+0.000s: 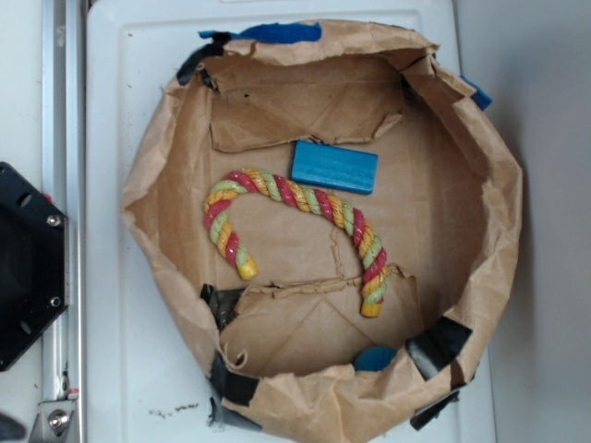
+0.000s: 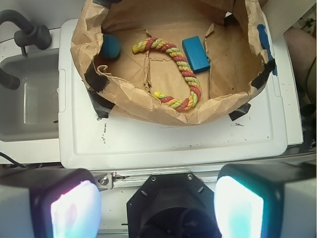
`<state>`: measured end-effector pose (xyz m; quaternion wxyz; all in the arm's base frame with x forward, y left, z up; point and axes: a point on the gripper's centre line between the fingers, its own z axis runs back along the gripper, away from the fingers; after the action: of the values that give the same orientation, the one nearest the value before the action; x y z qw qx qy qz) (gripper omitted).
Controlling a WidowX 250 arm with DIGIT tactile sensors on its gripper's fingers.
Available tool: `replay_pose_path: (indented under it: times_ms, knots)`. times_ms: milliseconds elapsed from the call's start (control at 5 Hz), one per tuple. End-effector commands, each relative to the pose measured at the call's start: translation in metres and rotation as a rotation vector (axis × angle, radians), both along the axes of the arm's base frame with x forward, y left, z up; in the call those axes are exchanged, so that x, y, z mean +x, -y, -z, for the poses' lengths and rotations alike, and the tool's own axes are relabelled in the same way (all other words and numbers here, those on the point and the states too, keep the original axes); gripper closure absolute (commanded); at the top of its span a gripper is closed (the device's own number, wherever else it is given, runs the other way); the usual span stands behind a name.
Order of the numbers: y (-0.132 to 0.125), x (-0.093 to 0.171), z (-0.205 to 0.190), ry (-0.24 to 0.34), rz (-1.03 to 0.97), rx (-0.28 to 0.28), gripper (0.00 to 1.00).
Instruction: Grab the blue ball.
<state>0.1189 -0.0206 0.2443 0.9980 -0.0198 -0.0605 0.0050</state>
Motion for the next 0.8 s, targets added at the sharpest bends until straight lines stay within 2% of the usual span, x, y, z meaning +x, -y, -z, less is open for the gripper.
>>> replay_pose_path:
  times_ms: [0,200,400,600]
  knots:
    - [0.000,0.000,0.000,0.000,0.000,0.000,0.00]
    - [-0.015,0.044,-0.001,0.036,-0.018,0.068,0.00]
    - [-0.021,0.071,0.001,0.101,0.126,0.125,0.00]
    - [-0.022,0.085,0.011,0.097,0.364,-0.110,0.00]
